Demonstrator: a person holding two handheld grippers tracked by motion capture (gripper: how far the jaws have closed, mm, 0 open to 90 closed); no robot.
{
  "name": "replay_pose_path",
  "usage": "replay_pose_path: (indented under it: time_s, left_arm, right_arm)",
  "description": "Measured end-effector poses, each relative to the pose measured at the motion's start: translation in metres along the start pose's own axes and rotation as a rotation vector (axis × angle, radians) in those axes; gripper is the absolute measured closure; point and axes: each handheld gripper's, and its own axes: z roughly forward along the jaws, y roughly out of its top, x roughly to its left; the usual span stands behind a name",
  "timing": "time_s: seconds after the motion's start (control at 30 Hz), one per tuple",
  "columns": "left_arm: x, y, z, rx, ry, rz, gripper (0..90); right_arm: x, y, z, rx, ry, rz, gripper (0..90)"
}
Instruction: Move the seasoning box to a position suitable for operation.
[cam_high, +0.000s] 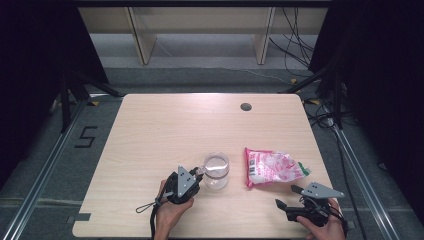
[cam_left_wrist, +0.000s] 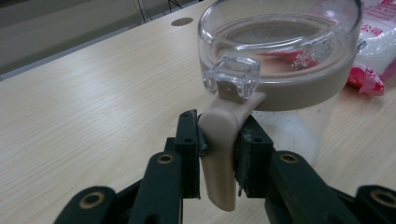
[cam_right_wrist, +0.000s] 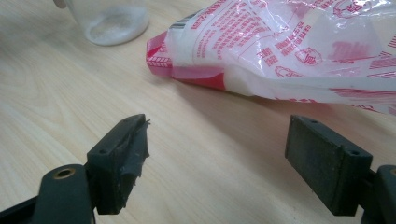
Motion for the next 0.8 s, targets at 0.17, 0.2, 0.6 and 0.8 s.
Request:
replay_pose_path:
  time_s: [0.17,0.2,0.6,0.8]
  left_arm:
    - [0.004,0.004,0.008,-0.006,0.001,0.034,73.4]
    - [0.004,0.005,0.010,-0.001,0.004,0.036,73.4]
    - [0.007,0.014,0.030,0.032,0.007,0.040,74.9]
    - [0.003,0.018,0.036,0.053,0.016,0.054,75.2]
  right_arm:
    - [0.000,0.000,0.000,0.001,0.000,0.000,22.1]
    - [0.000,0.000,0.000,0.001,0.000,0.001,22.1]
    - [0.000,0.000,0.000,-0.001,0.002,-0.002,22.1]
    - [0.000,0.000,0.000,0.002,0.005,0.004,21.9]
